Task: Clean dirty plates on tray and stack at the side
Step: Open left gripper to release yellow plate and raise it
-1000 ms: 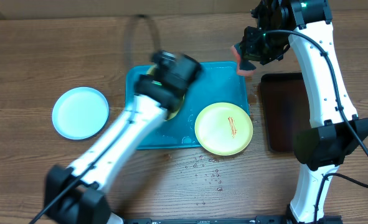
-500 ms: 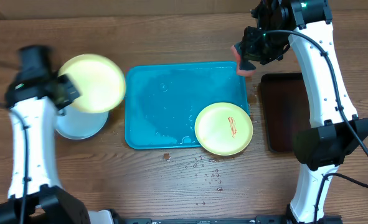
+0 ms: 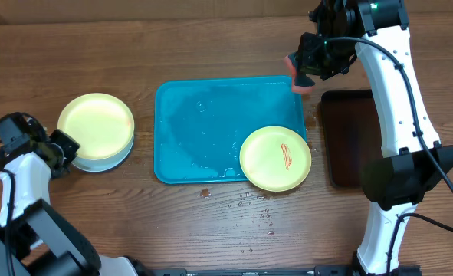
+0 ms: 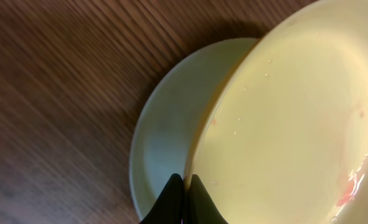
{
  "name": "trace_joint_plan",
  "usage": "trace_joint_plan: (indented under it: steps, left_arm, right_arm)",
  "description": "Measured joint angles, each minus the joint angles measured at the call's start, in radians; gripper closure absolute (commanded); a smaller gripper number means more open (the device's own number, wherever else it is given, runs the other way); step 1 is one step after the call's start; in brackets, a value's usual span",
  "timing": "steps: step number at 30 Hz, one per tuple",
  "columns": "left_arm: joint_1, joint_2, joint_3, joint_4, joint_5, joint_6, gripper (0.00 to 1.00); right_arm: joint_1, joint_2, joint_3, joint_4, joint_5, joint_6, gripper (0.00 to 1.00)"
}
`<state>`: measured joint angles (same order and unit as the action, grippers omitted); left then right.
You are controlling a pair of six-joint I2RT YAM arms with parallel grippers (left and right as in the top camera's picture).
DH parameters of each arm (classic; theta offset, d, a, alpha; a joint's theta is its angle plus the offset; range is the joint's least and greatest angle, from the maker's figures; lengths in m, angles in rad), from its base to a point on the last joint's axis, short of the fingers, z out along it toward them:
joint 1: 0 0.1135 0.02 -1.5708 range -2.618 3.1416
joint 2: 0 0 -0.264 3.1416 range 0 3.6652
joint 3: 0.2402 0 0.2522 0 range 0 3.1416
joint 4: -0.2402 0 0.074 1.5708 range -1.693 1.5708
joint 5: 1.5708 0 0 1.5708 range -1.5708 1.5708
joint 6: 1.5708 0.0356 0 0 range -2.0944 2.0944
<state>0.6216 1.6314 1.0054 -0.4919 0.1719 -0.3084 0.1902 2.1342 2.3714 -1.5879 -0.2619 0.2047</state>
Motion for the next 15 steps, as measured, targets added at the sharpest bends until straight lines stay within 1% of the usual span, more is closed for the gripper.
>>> trace_joint_plan:
  steps: [5, 9, 10, 12, 13, 14, 15]
  left_arm:
    - [-0.007, 0.086, -0.002, 0.022, 0.008, -0.017, 0.96]
    - [-0.007, 0.101, -0.005, 0.011, 0.0, -0.048, 0.96]
    - [-0.007, 0.101, -0.005, 0.011, -0.001, -0.053, 0.89]
    - [-0.007, 0.101, -0.005, 0.004, -0.004, -0.062, 0.7]
    - [-0.007, 0.101, -0.005, -0.002, -0.006, -0.062, 0.54]
    - [-0.007, 0.101, -0.005, -0.012, -0.008, -0.064, 0.46]
    - [-0.007, 0.101, -0.005, -0.024, -0.011, -0.061, 0.39]
  right_arm:
    - [0.0, 0.0, 0.0, -0.003, 0.0, 0.0, 0.96]
    - [0.0, 0.0, 0.0, -0.003, 0.0, 0.0, 0.96]
    - [0.0, 0.0, 0.0, -0.003, 0.0, 0.001, 0.96]
    - [0.0, 0.0, 0.0, -0.003, 0.0, 0.0, 0.96]
    - [0.0, 0.0, 0.0, -0.003, 0.0, 0.001, 0.96]
    - [0.0, 0.0, 0.0, -0.003, 0.0, 0.0, 0.96]
    - [0.0, 0.0, 0.0, -0.003, 0.0, 0.0, 0.96]
